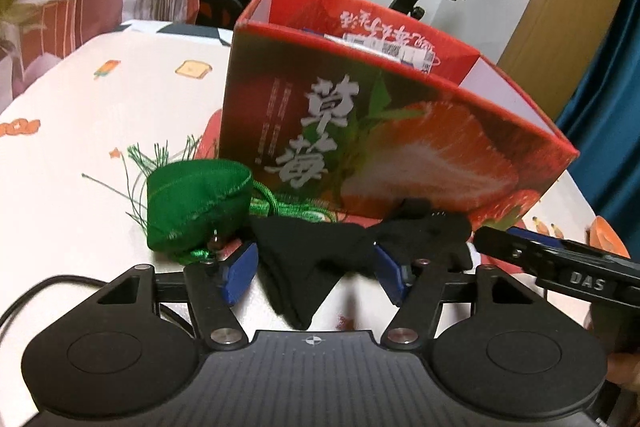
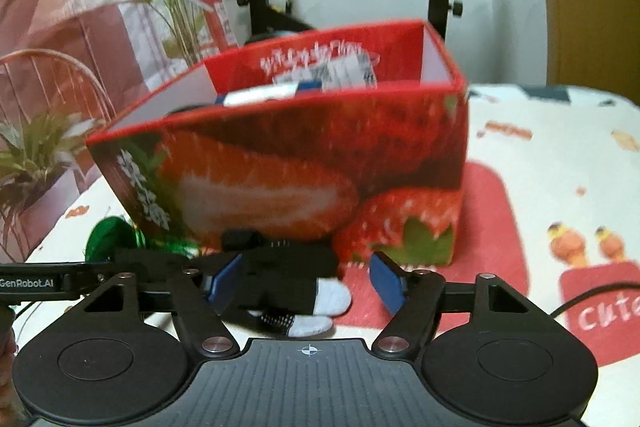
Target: Organize soft objects
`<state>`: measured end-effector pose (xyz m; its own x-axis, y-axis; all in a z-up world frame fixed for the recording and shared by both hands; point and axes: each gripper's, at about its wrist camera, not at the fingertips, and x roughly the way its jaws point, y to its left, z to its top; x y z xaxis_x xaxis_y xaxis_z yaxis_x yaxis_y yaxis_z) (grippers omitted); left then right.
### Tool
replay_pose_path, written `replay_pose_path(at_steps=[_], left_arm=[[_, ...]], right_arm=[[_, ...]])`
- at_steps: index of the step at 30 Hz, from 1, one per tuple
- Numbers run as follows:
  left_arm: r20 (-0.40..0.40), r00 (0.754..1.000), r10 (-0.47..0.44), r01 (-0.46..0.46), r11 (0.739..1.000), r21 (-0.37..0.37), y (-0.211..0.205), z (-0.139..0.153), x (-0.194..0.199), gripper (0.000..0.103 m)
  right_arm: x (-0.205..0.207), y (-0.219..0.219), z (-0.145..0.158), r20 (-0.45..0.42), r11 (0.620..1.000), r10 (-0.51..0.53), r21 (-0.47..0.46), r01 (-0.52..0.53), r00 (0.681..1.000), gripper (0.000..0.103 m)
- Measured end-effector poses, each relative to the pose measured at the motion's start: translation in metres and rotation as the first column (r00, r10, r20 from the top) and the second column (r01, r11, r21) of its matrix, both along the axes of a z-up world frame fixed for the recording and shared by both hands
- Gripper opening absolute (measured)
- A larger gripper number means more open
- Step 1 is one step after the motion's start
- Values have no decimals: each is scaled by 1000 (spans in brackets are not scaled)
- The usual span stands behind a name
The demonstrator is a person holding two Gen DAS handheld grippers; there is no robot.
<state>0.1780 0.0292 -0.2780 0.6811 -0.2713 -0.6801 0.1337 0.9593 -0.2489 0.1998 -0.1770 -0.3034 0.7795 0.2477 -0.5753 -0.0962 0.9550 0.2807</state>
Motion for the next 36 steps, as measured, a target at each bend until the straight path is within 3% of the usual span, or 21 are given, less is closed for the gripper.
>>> replay_pose_path(at_steps=[3, 10, 14, 16, 19, 27, 36], left_arm=[[-9, 1000, -6, 7, 1000, 7, -1, -7, 0, 62], [-29, 1000, -9, 9, 1000, -22, 5, -18, 0, 27], [-32, 999, -22, 21, 999, -27, 4, -22, -3, 25], [-35, 999, -33, 31, 999, -35, 3, -22, -5, 25], [-33, 998, -55, 54, 998, -32, -2, -21, -8, 25], [-33, 992, -119, 119, 993, -13, -21, -22, -16, 22], [-31, 991, -128, 128, 992, -10, -34, -21, -20, 16]], right_arm=[[8, 3, -10, -25, 1000, -9, 21, 10, 1000, 66], [23, 10, -21, -52, 999, -15, 45, 18, 999, 66], [23, 15, -24, -55, 1000, -8, 20, 9, 998, 51], [21, 15, -25, -61, 1000, 4, 31, -2, 998, 36], [15, 12, -24, -69, 999, 11, 42, -8, 998, 28], [-6, 0, -23, -81, 999, 0, 44, 4, 997, 24], [-20, 6, -16, -68, 1000, 12, -7, -13, 998, 18]])
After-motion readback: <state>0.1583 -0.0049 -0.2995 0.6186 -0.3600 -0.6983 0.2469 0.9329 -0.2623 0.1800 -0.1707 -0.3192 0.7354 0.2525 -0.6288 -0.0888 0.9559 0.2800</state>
